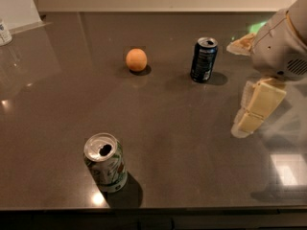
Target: Move 7up can near orange
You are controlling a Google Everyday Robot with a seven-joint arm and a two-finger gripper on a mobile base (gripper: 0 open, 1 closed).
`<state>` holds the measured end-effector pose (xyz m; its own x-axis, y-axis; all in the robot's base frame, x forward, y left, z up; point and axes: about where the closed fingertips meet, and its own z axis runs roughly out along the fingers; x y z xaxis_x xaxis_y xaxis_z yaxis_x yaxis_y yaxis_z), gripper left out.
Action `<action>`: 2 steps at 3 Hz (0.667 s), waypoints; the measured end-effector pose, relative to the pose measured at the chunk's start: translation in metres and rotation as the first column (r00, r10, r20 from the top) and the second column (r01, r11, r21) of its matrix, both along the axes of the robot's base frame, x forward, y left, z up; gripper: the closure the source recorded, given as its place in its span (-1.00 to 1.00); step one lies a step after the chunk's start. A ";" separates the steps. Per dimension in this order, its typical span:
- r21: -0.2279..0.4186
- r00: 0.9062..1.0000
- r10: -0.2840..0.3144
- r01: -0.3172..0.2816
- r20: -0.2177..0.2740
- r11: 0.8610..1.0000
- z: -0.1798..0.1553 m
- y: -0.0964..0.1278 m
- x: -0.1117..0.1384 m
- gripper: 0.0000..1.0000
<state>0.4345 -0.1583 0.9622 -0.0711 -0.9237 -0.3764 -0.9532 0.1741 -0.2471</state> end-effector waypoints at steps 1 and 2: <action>0.101 0.996 0.085 -0.086 0.011 0.991 -0.015 0.047 -0.002 -1.00; 0.178 0.988 0.157 -0.153 -0.009 0.972 -0.038 0.096 -0.008 -1.00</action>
Offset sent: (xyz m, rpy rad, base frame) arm -0.0150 0.1534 -0.0723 0.2736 0.0786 0.2421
